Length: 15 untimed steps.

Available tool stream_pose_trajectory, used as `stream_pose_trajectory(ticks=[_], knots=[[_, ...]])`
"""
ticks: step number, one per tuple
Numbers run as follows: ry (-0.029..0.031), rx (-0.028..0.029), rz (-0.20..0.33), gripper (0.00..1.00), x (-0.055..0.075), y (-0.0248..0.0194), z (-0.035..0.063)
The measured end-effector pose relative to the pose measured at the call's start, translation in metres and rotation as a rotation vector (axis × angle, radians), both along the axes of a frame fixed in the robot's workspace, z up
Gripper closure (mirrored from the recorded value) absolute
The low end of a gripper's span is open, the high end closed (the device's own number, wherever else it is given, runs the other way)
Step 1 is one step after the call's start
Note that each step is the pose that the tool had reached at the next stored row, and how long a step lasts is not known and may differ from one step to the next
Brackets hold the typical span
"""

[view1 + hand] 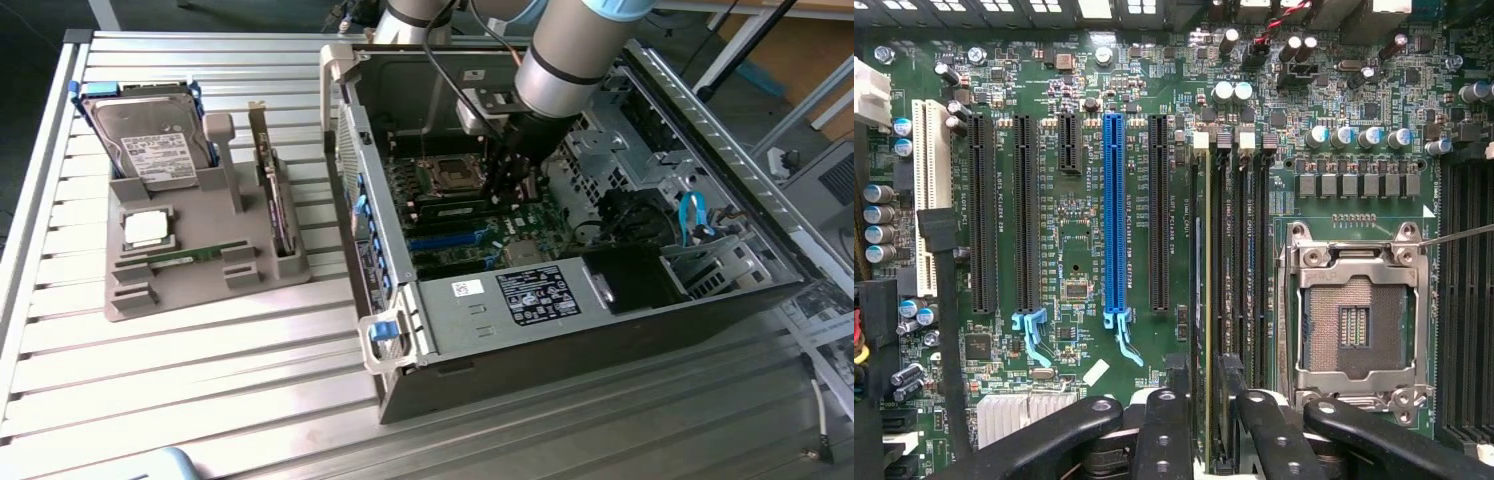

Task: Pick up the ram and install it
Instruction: 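Insert the ram into the slot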

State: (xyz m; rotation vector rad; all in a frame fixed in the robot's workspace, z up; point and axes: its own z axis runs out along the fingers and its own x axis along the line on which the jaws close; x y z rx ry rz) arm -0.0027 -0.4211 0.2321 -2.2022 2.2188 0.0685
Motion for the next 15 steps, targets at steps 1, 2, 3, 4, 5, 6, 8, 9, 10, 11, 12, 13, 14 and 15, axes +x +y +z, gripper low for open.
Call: stream_pose_trajectory(ticks=[1,2,3,4,5,6,8,9,10,11,12,13,14,15], knots=[[0.0,0.0001,0.0,0.75,0.0,0.0,0.0009],[0.0,0.0002,0.0,0.75,0.0,0.0,0.0019],[-0.0001,0.0002,0.0,0.75,0.0,0.0,0.0031],[-0.0001,0.0002,0.0,0.75,0.0,0.0001,0.0044],[-0.0001,0.0004,0.0,0.75,0.0,0.0001,0.0059],[-0.0001,0.0003,0.0,0.75,0.0,0.0001,0.0075],[-0.0001,0.0003,0.0,0.75,0.0,0.0001,0.0109],[-0.0001,0.0003,0.0,0.75,0.0,0.0001,0.0125],[-0.0001,0.0003,0.0,0.75,0.0,0.0001,0.014],[-0.0001,0.0004,0.0,0.75,0.0,0.0001,0.0162],[0.0,0.0002,0.0,0.75,0.0,0.0001,0.0177],[-0.0001,0.0003,0.0,0.75,0.0,0.0001,0.0191],[0.0,0.0003,0.0,0.75,0.0,0.0,0.0204],[-0.0001,0.0002,0.0,0.75,0.0,0.0,0.0217]])
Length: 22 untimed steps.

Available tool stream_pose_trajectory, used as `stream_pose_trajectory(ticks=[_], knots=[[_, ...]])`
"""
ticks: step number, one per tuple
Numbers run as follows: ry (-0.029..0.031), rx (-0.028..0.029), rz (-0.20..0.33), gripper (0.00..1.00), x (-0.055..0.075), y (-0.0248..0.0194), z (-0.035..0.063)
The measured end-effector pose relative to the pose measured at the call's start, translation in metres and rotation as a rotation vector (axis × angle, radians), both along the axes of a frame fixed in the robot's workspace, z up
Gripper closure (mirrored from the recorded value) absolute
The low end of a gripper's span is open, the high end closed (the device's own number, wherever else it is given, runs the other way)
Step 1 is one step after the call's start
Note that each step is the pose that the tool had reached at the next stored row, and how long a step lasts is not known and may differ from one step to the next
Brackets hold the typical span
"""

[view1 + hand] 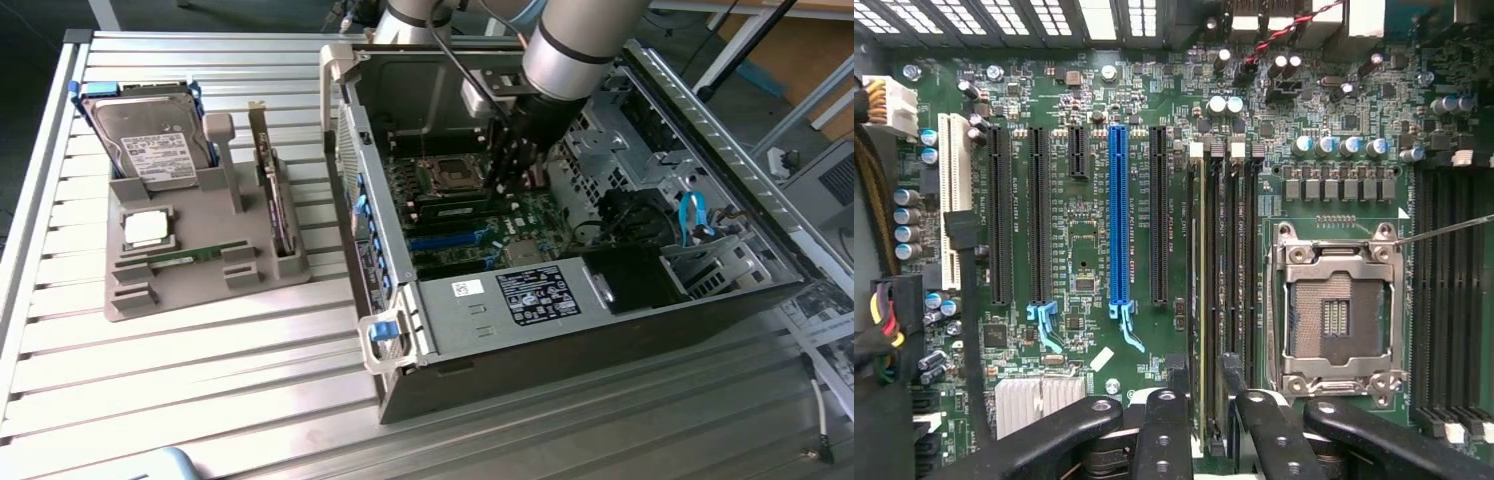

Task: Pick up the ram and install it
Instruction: 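Insert the ram into the slot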

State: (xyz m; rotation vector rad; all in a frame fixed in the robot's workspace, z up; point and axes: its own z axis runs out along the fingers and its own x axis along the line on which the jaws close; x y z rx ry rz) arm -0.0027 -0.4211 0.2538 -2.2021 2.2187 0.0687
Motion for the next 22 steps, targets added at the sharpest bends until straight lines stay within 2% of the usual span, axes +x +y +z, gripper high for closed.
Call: stream_pose_trajectory(ticks=[22], knots=[[0.0,0.0001,0.0,0.75,0.0,0.0,0.0374]])
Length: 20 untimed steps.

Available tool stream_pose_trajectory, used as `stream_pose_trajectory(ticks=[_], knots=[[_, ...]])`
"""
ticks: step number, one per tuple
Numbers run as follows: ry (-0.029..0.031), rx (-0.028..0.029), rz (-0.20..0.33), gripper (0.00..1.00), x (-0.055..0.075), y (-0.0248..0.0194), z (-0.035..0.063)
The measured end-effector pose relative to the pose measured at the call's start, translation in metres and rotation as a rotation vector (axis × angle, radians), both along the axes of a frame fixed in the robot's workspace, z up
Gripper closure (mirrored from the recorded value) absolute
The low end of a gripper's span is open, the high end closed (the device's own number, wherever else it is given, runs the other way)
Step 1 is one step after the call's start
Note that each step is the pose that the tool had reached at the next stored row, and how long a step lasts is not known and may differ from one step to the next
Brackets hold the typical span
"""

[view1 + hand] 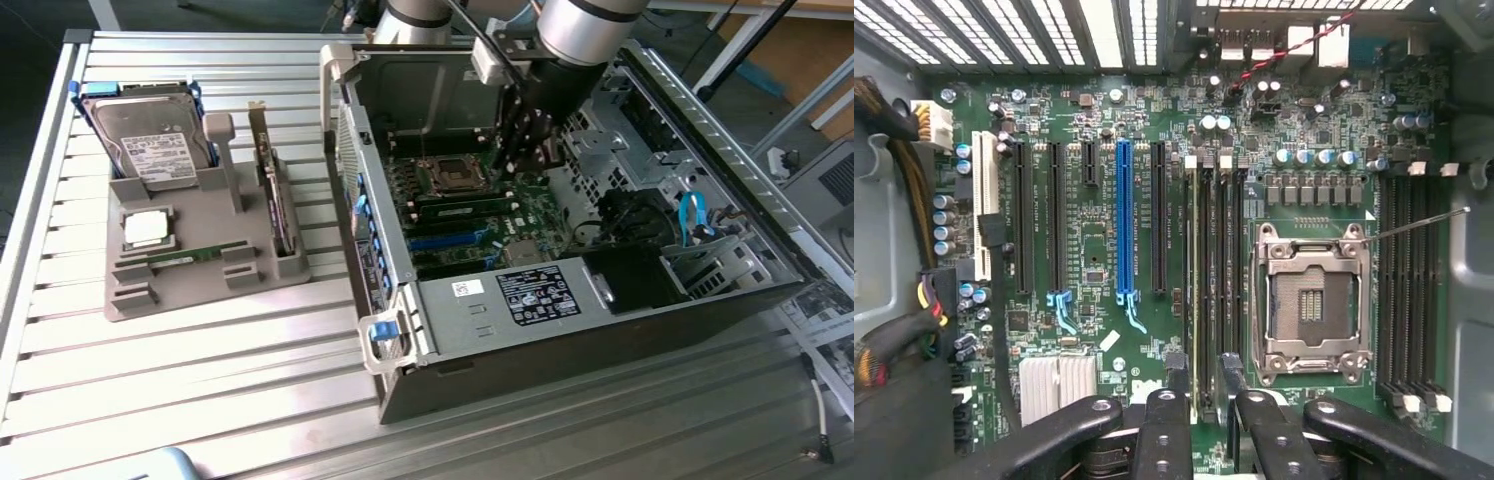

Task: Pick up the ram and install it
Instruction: 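Insert the ram into the slot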

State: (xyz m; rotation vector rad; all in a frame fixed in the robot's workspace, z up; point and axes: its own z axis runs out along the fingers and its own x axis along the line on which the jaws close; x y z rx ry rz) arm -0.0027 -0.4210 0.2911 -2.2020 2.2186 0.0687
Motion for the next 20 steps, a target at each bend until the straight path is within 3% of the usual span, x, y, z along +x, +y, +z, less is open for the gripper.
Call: stream_pose_trajectory(ticks=[13,20], knots=[[0.0,-0.0001,0.0,0.75,0.0,0.0,0.0255],[0.0,0.0,0.0,0.75,0.0,0.0,0.0268]])
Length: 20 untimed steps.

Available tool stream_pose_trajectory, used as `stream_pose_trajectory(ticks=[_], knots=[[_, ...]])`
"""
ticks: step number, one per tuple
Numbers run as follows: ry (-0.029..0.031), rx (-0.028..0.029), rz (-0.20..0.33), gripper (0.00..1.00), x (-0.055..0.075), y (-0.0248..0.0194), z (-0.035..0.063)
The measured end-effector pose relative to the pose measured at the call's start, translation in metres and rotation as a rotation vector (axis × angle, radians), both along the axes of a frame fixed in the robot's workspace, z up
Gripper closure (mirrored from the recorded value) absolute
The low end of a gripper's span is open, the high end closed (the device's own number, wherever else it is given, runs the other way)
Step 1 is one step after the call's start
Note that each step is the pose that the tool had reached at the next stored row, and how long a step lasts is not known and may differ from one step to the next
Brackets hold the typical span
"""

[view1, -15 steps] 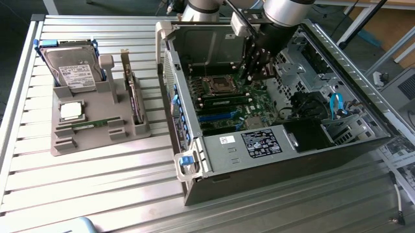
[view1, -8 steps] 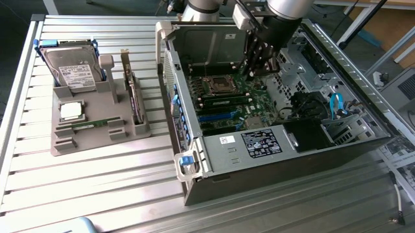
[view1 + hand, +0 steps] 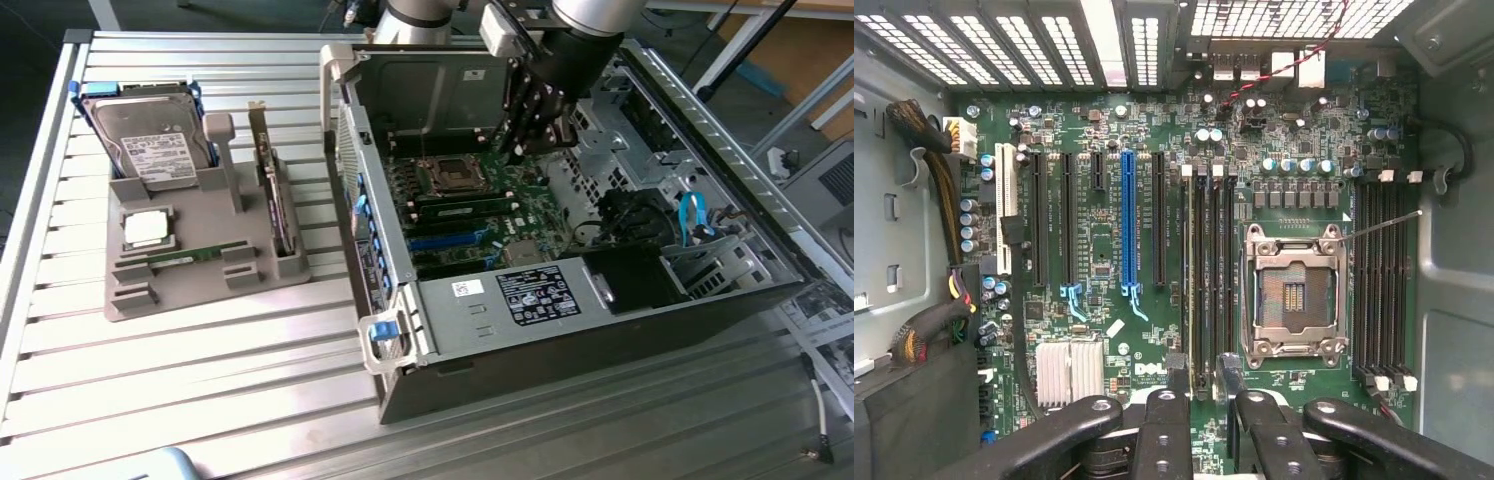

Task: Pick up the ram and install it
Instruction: 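Press down the ram until it locks into place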

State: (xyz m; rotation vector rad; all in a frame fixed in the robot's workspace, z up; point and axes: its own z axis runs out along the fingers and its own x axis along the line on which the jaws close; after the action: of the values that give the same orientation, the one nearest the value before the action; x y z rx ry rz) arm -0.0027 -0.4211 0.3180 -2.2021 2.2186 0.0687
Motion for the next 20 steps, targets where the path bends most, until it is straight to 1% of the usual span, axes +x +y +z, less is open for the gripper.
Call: stream_pose_trajectory(ticks=[9,10,12,20], knots=[[0.0,0.0001,0.0,0.75,0.0,0.0,0.0],[0.0,0.0,0.0,0.76,0.0,0.0,0.0],[0.0,0.0,0.0,0.89,0.0,0.0,0.0],[0.0,0.0001,0.0,0.89,0.0003,0.0,0.0]])
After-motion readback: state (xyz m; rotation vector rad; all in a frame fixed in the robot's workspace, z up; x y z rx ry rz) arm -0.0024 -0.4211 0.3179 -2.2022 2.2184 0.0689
